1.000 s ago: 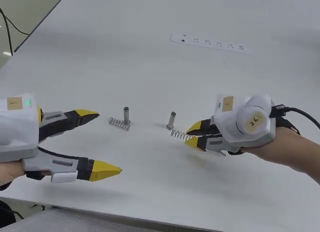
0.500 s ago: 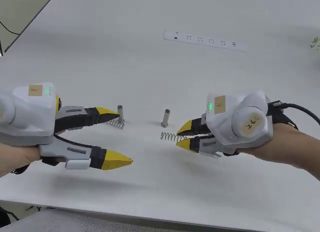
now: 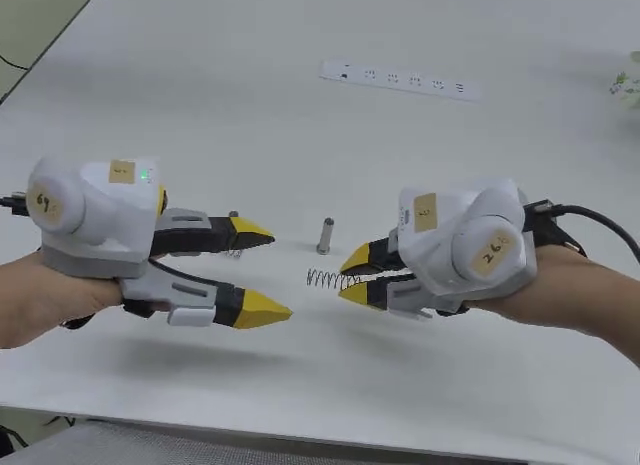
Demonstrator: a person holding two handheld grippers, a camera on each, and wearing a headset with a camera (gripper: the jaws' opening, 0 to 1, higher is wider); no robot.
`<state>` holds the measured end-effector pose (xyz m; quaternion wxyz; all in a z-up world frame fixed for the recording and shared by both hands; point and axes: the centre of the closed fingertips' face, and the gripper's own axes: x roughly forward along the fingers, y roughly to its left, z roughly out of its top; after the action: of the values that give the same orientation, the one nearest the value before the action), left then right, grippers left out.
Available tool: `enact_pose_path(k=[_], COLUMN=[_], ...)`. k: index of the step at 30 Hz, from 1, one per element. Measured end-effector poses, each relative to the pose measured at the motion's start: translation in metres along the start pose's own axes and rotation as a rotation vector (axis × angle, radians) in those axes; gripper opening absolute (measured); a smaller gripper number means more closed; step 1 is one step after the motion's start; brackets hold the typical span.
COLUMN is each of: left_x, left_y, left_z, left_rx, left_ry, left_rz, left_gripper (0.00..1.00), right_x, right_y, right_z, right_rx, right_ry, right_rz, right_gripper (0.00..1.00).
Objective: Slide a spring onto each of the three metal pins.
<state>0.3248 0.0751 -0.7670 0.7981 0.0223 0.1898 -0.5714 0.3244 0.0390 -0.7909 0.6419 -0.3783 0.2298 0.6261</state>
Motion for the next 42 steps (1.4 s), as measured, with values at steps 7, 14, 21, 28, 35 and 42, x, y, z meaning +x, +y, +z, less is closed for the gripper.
enact_pose_path(k=[7, 14, 21, 28, 35, 42], left_x=[0.011, 0.019, 0.024, 0.024, 0.027, 0.028], left_y=[-0.003, -0.005, -0.008, -0.009, -0.013, -0.015], left_z=[0.003, 0.01, 0.01, 0.012, 0.013, 0.013], left_rx=[0.0, -0.003, 0.007, 0.003, -0.004, 0.006], left_ry=[-0.005, -0.025, -0.02, -0.027, -0.035, -0.032], left_rz=[-0.027, -0.028, -0.043, -0.053, -0.069, -0.079], left_gripper=[0.41, 0.29, 0.21, 0.15, 0.12, 0.08], right_x=[-0.004, -0.006, -0.008, -0.009, -0.01, -0.012], right_y=[0.0, 0.001, 0.002, 0.002, 0.003, 0.002], right_z=[0.004, 0.008, 0.012, 0.015, 0.017, 0.016], right_rx=[0.005, -0.009, -0.016, -0.029, -0.035, -0.033], right_ry=[-0.011, -0.017, -0.024, -0.03, -0.033, -0.033], right_rz=[-0.003, 0.003, 0.003, 0.007, 0.011, 0.011], right_gripper=[0.08, 0.08, 0.08, 0.08, 0.08, 0.08])
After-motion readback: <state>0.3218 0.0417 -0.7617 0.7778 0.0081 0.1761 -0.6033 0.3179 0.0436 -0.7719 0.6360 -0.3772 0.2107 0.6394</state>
